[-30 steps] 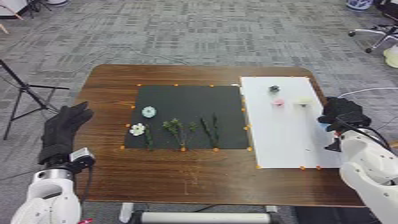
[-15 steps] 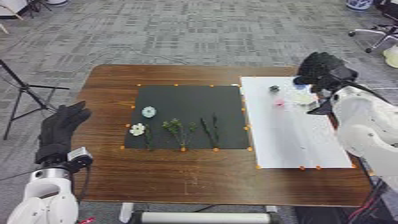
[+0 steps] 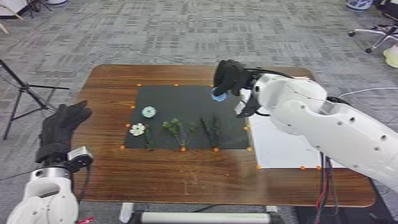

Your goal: Arrange flowers

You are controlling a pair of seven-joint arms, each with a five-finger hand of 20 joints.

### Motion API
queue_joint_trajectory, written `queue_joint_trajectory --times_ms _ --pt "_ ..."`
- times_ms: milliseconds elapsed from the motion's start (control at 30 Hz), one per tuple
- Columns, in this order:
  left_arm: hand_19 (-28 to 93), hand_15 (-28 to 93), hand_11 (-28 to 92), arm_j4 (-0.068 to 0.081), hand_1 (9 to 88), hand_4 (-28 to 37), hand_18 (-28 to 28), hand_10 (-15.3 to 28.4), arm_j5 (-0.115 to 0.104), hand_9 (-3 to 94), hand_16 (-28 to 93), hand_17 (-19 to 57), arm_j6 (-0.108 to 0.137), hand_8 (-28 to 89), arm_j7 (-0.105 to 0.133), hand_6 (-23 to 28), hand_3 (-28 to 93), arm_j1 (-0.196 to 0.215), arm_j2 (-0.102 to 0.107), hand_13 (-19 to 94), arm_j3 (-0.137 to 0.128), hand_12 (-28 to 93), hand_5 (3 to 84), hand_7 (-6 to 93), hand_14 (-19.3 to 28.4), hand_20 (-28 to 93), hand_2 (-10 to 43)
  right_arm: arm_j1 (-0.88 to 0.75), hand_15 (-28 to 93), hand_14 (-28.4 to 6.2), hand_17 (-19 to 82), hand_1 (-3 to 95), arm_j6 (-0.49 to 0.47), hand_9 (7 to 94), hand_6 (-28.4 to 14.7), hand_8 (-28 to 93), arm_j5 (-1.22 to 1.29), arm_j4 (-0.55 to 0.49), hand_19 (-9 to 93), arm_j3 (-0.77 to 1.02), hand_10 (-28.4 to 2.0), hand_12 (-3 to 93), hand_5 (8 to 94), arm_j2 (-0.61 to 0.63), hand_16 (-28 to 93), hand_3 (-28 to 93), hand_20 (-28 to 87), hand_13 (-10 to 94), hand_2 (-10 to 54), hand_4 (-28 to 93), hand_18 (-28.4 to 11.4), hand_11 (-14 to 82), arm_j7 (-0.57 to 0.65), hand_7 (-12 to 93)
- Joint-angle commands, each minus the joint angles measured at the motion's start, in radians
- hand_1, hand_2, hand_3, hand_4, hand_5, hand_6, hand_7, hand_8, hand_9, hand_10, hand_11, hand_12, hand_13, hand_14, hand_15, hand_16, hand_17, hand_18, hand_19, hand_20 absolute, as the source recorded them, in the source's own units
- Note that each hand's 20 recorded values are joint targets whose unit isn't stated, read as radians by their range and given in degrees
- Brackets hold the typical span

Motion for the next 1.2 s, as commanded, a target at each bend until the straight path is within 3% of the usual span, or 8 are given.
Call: queue_joint_trajectory --times_ms 33,67,333,667,1200 --pt "11 22 22 0.015 19.5 -28.3 12.0 15.0 0.002 52.0 -1 6.6 -0.005 -7 -0.004 1.6 67 -0.035 0.01 39 0.026 13 56.5 13.1 17.1 17 16.0 0.02 61 -2.9 56 57.2 -0.051 84.7 1.1 10 -0.075 0.06 93 -0.056 -10.7 34.7 76.6 -0.178 34 57 55 86 -9.5 -17 -15.7 15.6 -0.053 26" --pt "11 22 22 0.023 19.6 -28.3 12.0 15.0 0.001 51.9 -1 6.6 -0.001 -7 -0.011 1.7 67 -0.05 0.012 39 0.033 13 56.4 13.1 17.1 17 16.0 0.015 61 -2.9 56 57.2 -0.054 84.7 1.1 10 -0.077 0.088 93 -0.051 -10.7 34.6 76.5 -0.202 34 57 55 86 -9.5 -17 -15.7 15.4 -0.064 26" --pt "11 22 22 0.029 18.8 -28.3 11.9 15.3 0.002 51.1 0 6.6 -0.019 -7 -0.016 3.1 67 -0.067 0.013 39 0.05 13 54.9 13.0 17.1 17 15.8 -0.048 61 -2.9 56 56.8 -0.038 84.0 1.2 9 -0.134 0.178 93 -0.04 -11.0 33.8 76.3 -0.317 34 57 55 86 -9.5 -18 -15.7 14.5 -0.064 26" --pt "11 22 22 0.046 19.0 -28.3 11.6 15.5 0.001 51.1 0 6.7 -0.024 -7 -0.008 3.2 67 -0.103 0.014 38 0.08 13 54.8 13.1 17.5 17 15.9 -0.077 62 -2.9 56 56.8 0.005 82.4 1.5 9 -0.233 0.287 93 -0.031 -10.6 32.5 75.9 -0.409 34 57 56 85 -9.5 -18 -15.5 12.0 -0.068 27" --pt "11 22 22 0.045 18.8 -28.3 11.4 15.7 0.002 51.0 0 6.8 -0.035 -7 -0.01 3.8 67 -0.112 0.015 39 0.085 13 54.3 13.0 17.6 17 15.9 -0.12 62 -3.1 56 55.9 -0.006 80.6 2.7 6 -0.374 0.383 93 0.01 -10.3 27.0 75.6 -0.482 34 57 56 85 -8.6 -18 -15.5 10.4 -0.096 25"
